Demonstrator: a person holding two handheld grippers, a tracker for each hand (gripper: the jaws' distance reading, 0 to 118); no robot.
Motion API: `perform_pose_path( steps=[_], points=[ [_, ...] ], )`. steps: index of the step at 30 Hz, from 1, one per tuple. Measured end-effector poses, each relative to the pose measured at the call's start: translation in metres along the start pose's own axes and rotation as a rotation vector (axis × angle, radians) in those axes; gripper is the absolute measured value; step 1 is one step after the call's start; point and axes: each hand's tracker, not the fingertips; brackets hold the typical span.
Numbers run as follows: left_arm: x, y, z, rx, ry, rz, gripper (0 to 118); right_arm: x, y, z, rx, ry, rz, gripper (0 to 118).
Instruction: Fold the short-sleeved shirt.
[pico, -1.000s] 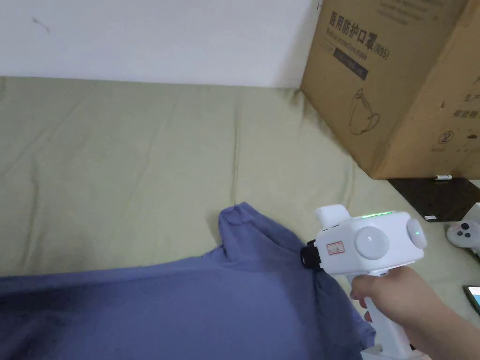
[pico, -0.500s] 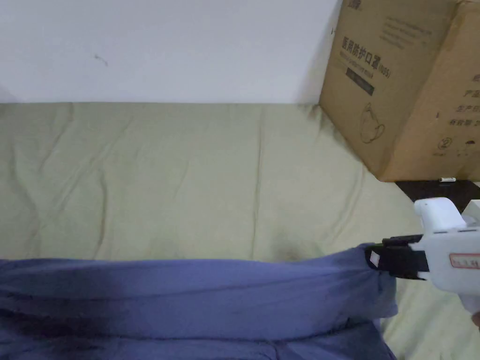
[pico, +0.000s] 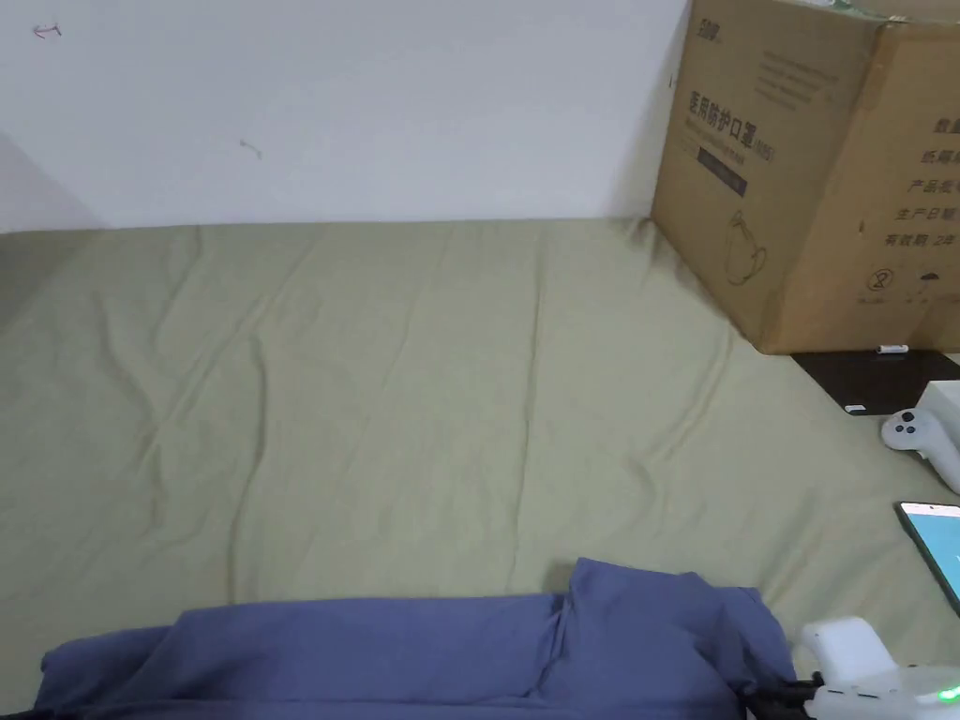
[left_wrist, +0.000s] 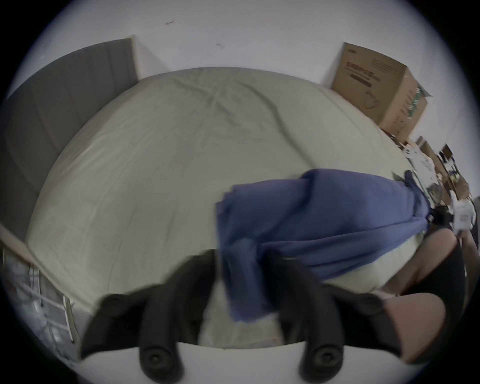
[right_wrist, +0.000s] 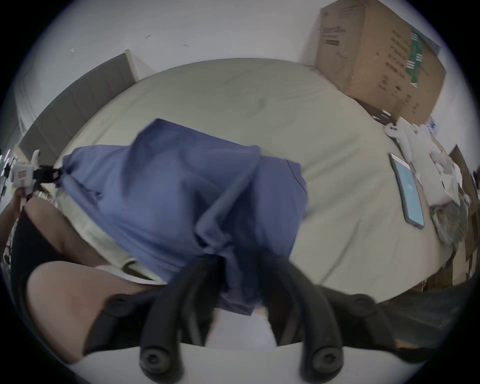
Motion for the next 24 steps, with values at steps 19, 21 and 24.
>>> perform_pose_path(
  steps=[19,21,24],
  points=[
    [-0.053,0.027,0.01,0.052,-0.429,0.228,0,-0.086,0.014,0.181,0.396,-0.03,0.103,0],
    [-0.071,0.034,-0.024,-0.05,-0.536,0.328,23,-0.097,0.021,0.188,0.413,-0.009,0.111,0],
    [-0.083,0.028,-0.053,-0.094,-0.603,0.357,115,-0.105,0.031,0.195,0.428,0.007,0.126,0]
  ],
)
